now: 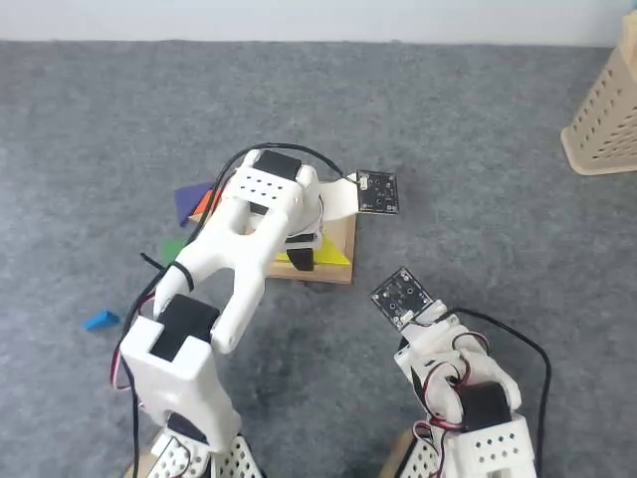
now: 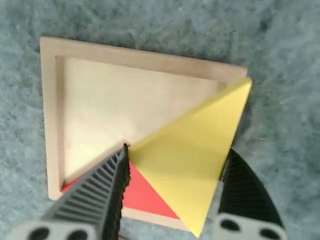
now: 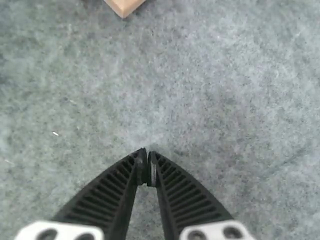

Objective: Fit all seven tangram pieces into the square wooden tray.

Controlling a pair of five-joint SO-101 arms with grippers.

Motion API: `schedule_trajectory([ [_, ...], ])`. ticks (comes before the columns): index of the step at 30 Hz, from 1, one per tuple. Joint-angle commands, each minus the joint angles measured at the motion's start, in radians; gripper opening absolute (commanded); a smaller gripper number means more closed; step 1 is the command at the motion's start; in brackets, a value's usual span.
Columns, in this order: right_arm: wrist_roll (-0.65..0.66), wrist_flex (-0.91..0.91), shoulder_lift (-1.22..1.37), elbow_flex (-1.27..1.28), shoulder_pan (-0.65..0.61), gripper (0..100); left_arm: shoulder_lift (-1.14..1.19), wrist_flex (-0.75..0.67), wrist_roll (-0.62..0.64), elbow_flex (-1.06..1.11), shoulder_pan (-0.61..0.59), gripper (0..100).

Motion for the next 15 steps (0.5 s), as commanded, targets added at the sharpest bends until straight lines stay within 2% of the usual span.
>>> schedule_trajectory([
  [1,-0.006,0.005,-0.015,0.018,0.001,0.8,-0.017,0.014,-0.012,-0.024,0.002,21],
  [15,-0.006,0.005,-0.015,0.018,0.001,0.8,-0.017,0.009,-0.011,-0.024,0.002,24],
])
